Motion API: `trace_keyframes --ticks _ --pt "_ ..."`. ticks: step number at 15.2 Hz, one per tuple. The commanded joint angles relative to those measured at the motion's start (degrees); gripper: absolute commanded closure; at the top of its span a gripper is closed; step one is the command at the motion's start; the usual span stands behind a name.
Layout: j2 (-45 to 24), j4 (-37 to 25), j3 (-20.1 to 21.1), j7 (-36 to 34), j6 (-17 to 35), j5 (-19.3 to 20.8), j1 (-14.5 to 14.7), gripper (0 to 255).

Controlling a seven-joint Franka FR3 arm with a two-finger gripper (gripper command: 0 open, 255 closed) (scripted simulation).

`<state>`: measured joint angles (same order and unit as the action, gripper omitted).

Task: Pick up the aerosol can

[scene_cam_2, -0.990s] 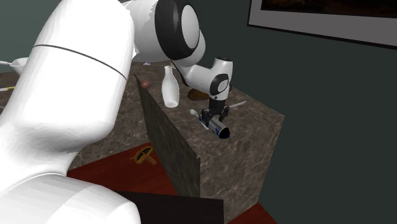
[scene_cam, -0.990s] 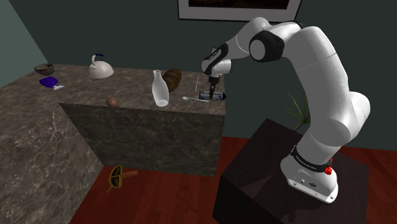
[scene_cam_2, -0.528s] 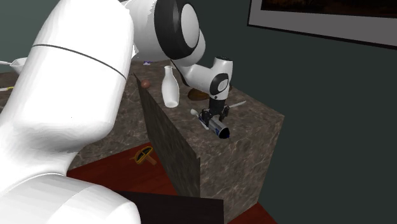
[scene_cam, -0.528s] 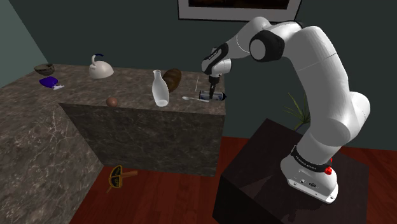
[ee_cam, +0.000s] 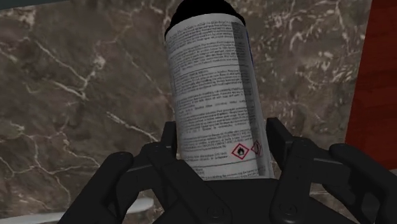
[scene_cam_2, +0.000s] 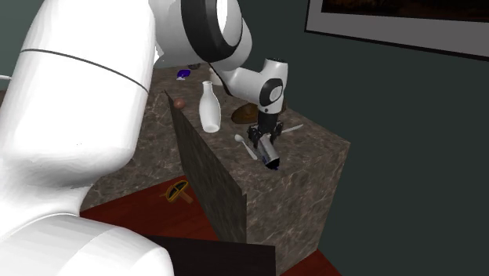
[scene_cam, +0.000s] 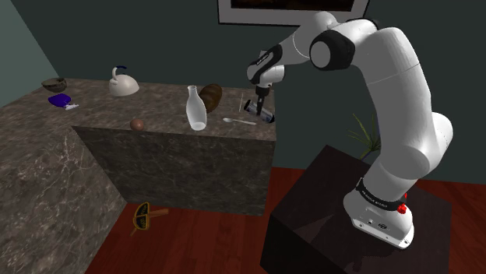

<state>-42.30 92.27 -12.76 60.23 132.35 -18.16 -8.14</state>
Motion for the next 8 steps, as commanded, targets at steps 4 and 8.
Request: trace_keyframes --ticks 4,8 --pt "2.73 0.36 -0.62 -0.57 -2.3 0.74 0.4 255" --pt "3.78 0.34 -0.86 -0.83 -3.35 1.06 0.56 255"
